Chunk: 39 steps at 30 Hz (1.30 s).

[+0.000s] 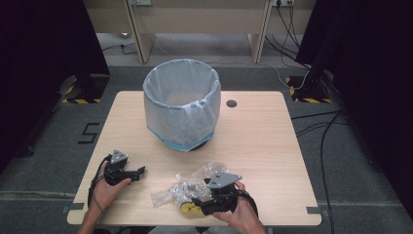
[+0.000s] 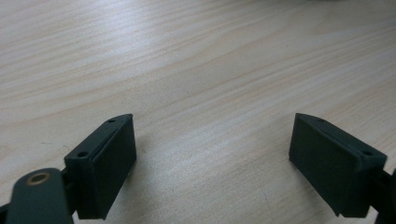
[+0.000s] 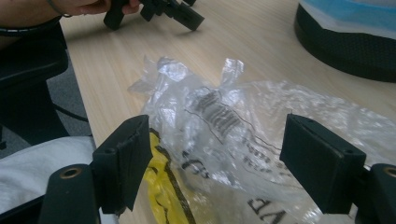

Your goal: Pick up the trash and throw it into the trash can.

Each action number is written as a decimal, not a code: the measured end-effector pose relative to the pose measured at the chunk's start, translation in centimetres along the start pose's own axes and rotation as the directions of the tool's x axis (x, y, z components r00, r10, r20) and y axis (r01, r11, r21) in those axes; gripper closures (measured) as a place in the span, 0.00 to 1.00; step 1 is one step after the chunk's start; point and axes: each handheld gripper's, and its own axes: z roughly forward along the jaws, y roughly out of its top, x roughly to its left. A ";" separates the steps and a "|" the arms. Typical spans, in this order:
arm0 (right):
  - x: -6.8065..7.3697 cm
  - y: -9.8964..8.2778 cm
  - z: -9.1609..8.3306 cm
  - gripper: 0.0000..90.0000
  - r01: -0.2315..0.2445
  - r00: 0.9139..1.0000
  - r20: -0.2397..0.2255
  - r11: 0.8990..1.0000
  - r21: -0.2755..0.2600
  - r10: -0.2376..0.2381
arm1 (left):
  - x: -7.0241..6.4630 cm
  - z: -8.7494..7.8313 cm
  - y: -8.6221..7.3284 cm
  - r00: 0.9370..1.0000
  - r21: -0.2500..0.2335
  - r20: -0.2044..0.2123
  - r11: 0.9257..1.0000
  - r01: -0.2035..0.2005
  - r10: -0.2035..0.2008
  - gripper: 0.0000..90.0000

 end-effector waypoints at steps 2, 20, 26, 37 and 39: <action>0.1 0.1 0.6 0.28 -0.001 1.000 -0.004 1.000 0.006 0.001 | 0.0 0.0 0.0 1.000 0.000 0.000 1.000 0.000 0.000 0.15; -1.4 -1.3 3.7 0.63 -0.023 0.999 -0.032 0.997 0.077 0.025 | 0.0 0.0 0.0 1.000 -0.001 0.001 1.000 0.001 -0.001 0.15; -1.8 -1.7 3.7 0.84 -0.016 0.998 -0.061 0.998 0.066 0.020 | 0.0 0.0 0.0 1.000 0.000 0.001 1.000 0.001 -0.001 0.15; -3.3 -0.5 0.6 0.96 0.005 1.000 -0.024 1.000 -0.025 -0.005 | 0.0 0.0 0.0 1.000 0.000 0.001 1.000 0.000 0.000 0.15; -3.6 -0.3 0.0 0.96 0.008 1.000 -0.019 0.999 -0.036 -0.009 | 0.0 0.0 0.0 1.000 0.000 0.001 1.000 0.001 -0.001 0.15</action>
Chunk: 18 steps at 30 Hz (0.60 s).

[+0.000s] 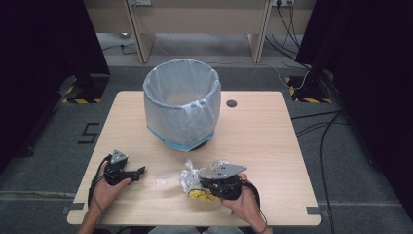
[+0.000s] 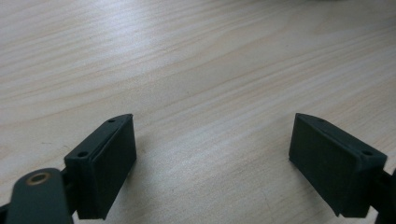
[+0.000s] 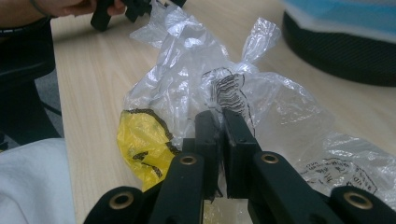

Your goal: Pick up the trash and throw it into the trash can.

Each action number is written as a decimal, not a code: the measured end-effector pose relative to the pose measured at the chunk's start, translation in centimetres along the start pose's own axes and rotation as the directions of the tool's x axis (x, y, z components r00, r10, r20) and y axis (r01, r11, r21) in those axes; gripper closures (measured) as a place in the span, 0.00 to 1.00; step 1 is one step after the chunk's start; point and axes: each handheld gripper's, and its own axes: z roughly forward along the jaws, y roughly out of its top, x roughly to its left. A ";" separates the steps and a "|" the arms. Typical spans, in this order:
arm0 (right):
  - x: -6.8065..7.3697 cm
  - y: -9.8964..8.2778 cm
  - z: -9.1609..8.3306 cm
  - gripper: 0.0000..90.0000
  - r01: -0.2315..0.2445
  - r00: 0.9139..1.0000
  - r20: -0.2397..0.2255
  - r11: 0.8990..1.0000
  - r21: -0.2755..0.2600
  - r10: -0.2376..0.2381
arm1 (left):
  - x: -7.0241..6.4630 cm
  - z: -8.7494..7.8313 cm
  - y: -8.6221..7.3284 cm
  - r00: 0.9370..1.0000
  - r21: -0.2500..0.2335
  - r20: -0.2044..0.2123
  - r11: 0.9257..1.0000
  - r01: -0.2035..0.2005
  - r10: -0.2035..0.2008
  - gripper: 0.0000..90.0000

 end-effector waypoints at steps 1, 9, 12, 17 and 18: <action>-0.1 0.1 -0.4 0.96 -0.002 1.000 0.003 1.000 -0.006 0.002 | 0.0 0.0 0.0 1.000 0.000 0.000 1.000 0.000 0.000 0.15; -0.7 1.8 -3.0 0.96 0.024 0.999 0.024 0.998 -0.051 -0.023 | 0.0 0.0 0.0 1.000 0.000 0.000 1.000 0.000 0.000 0.15; -0.8 2.4 -3.5 0.96 0.031 1.000 -0.002 0.998 -0.052 -0.031 | 0.0 0.0 0.0 1.000 0.000 0.000 1.000 0.000 0.000 0.15; -1.5 3.3 -4.6 0.96 0.033 0.999 0.009 0.998 -0.057 -0.033 | 0.0 0.0 0.0 1.000 -0.001 0.000 1.000 0.000 0.000 0.15; -1.6 3.5 -4.9 0.96 0.037 0.999 0.013 0.998 -0.059 -0.037 | 0.0 0.0 0.0 1.000 -0.001 0.000 1.000 0.001 -0.001 0.15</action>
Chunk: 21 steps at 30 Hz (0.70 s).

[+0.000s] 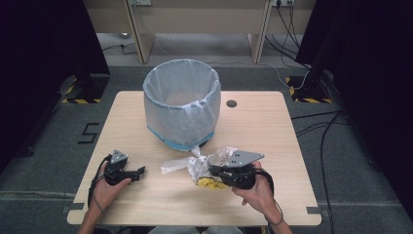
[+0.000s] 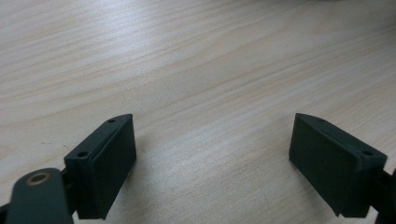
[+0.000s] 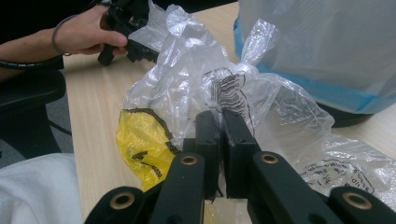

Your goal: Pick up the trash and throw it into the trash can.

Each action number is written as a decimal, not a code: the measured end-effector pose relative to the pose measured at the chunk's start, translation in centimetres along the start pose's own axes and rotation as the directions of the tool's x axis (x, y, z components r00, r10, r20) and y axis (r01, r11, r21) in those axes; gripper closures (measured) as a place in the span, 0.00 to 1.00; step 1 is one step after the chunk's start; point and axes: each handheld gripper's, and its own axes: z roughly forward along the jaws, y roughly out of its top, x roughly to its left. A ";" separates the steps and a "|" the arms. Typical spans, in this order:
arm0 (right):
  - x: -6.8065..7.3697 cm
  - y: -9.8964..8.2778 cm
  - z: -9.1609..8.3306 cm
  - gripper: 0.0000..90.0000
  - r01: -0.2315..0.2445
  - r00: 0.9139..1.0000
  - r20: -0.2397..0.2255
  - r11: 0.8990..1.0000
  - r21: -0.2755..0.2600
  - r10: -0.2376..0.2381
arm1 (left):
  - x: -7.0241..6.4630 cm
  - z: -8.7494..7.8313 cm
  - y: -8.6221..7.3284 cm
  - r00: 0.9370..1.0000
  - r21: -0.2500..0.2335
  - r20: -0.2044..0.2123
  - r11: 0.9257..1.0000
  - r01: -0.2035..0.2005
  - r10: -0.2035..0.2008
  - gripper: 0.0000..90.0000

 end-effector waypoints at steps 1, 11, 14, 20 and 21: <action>-0.1 0.2 -0.3 0.96 0.003 1.000 0.003 1.000 -0.004 -0.003 | 0.0 0.0 0.0 1.000 0.000 0.000 1.000 0.000 0.000 0.15; -1.4 1.3 -1.9 0.96 -0.012 1.000 -0.005 0.999 -0.032 0.012 | 0.0 0.0 0.0 1.000 0.001 0.000 1.000 0.000 0.000 0.15; -1.6 1.8 -2.6 0.96 -0.013 1.000 0.000 0.999 -0.043 0.013 | 0.0 0.0 0.0 1.000 0.001 0.000 1.000 -0.001 0.001 0.15; -2.1 3.4 -4.5 0.96 0.005 1.000 0.023 0.998 -0.058 -0.003 | 0.0 0.0 0.0 1.000 0.001 0.000 1.000 -0.001 0.001 0.15; -2.2 3.8 -4.7 0.96 0.014 0.999 0.030 0.998 -0.060 -0.012 | 0.0 0.0 0.0 1.000 0.001 -0.001 1.000 -0.001 0.001 0.15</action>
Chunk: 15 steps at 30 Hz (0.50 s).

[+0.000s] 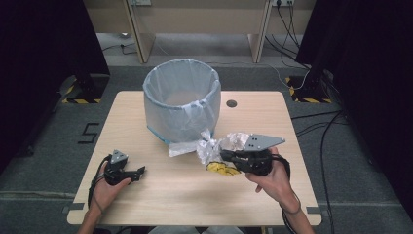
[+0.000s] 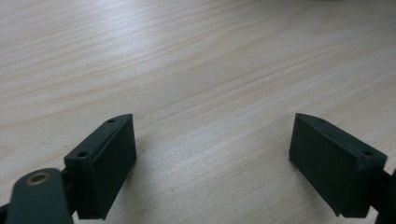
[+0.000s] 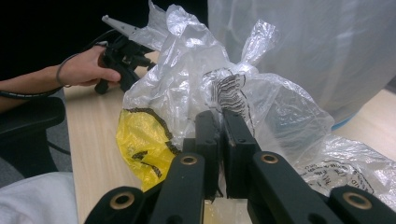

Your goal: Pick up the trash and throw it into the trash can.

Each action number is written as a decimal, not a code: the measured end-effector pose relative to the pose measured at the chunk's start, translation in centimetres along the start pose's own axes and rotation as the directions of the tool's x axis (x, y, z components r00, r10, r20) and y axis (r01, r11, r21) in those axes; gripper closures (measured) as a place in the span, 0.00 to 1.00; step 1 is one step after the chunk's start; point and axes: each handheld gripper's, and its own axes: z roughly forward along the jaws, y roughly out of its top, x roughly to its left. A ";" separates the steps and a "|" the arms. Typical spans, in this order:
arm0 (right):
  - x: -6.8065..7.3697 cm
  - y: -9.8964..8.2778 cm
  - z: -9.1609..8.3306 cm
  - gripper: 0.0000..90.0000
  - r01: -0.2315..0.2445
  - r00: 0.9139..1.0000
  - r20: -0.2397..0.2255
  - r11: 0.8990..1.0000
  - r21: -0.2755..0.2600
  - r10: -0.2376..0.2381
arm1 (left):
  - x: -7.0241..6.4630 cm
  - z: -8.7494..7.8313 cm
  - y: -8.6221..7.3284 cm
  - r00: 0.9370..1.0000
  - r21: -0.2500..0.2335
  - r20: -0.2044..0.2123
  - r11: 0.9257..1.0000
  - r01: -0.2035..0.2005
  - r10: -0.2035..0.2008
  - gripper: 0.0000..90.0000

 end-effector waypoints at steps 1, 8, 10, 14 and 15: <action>-0.1 0.3 -0.2 0.96 0.003 1.000 0.003 1.000 0.000 -0.003 | 0.0 0.0 0.0 1.000 0.000 0.000 1.000 0.000 0.000 0.15; -1.3 2.8 -1.4 0.96 0.007 1.000 -0.022 1.000 -0.027 -0.008 | 0.0 0.0 0.0 1.000 0.003 0.000 1.000 0.000 0.000 0.15; -1.6 3.5 -1.7 0.96 0.014 1.000 -0.016 1.000 -0.028 -0.014 | 0.0 0.0 0.0 1.000 0.003 0.000 1.000 0.000 0.000 0.15; -1.8 5.2 -2.3 0.96 0.037 0.999 -0.011 0.999 -0.026 -0.038 | 0.0 0.0 0.0 1.000 0.000 0.000 1.000 0.001 -0.001 0.15; -1.8 5.6 -2.4 0.96 0.036 0.999 -0.009 0.999 -0.024 -0.036 | 0.0 0.0 0.0 1.000 0.006 0.002 1.000 -0.001 0.001 0.15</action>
